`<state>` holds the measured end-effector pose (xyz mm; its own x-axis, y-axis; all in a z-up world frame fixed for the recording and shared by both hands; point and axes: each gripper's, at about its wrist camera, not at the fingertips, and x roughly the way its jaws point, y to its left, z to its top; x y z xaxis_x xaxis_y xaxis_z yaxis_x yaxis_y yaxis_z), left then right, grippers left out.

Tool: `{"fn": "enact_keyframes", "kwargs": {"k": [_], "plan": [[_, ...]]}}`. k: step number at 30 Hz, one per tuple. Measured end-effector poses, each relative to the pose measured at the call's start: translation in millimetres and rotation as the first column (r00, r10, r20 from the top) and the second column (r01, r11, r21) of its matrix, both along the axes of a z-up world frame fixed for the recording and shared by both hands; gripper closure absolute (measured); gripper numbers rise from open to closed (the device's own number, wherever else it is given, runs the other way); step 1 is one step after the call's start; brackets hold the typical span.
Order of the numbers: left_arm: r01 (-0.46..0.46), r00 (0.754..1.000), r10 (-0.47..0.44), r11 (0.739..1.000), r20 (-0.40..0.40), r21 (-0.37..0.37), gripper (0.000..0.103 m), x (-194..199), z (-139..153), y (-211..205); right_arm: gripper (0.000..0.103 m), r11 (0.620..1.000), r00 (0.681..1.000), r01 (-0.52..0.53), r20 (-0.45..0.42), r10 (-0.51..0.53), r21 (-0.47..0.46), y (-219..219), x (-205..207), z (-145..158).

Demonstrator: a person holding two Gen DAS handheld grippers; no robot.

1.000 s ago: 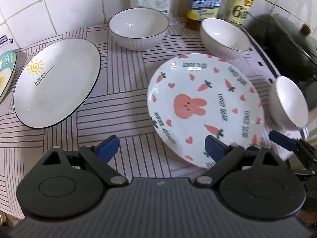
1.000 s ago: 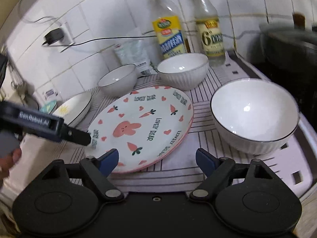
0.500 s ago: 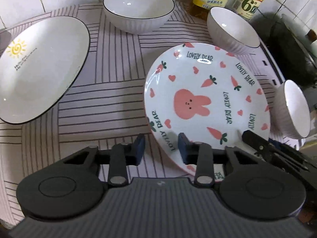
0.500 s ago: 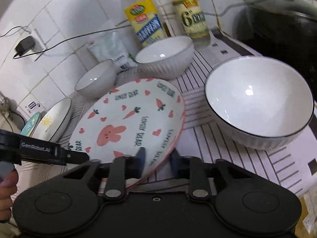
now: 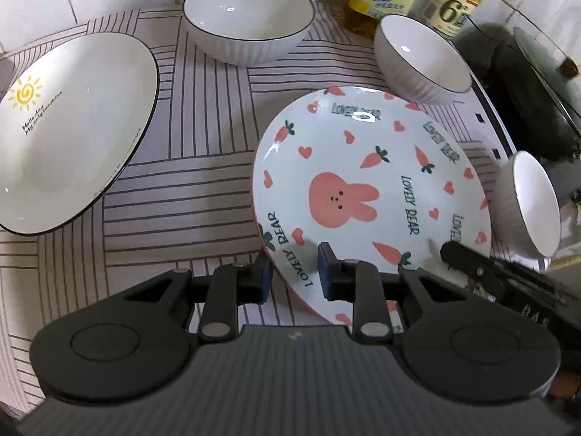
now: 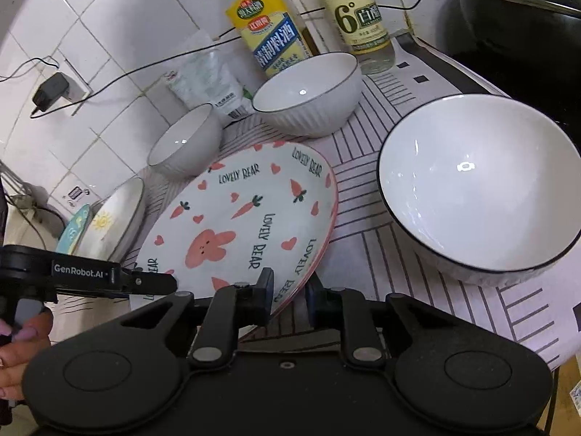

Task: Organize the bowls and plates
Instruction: 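Lift the bunny plate with both grippers and carry it over the sun plate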

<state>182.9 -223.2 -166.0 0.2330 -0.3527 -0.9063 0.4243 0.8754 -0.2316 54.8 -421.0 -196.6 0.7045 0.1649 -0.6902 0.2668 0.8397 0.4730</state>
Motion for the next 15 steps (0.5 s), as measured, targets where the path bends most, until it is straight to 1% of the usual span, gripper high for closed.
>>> {"fn": "enact_keyframes", "kwargs": {"k": [3,6,9,15], "plan": [[0.007,1.000,-0.007,1.000,-0.004,-0.005,0.079,-4.7,7.8,5.6,0.080,1.000,1.000,-0.029,0.012,0.029,-0.005,0.9,-2.5,6.1],[0.019,0.999,-0.019,1.000,0.029,0.007,0.079,-13.2,17.4,9.7,0.080,0.998,0.998,-0.062,0.023,0.062,-0.015,4.7,-5.6,13.4],[0.019,0.999,-0.020,1.000,0.043,0.007,0.079,-20.7,29.4,16.4,0.080,0.997,0.996,-0.080,0.039,0.080,-0.012,7.7,-10.6,22.8],[-0.015,0.998,0.016,1.000,0.061,-0.022,0.079,-37.2,51.5,35.3,0.079,0.991,0.987,-0.133,0.081,0.135,-0.034,17.2,-16.5,44.4]]}}
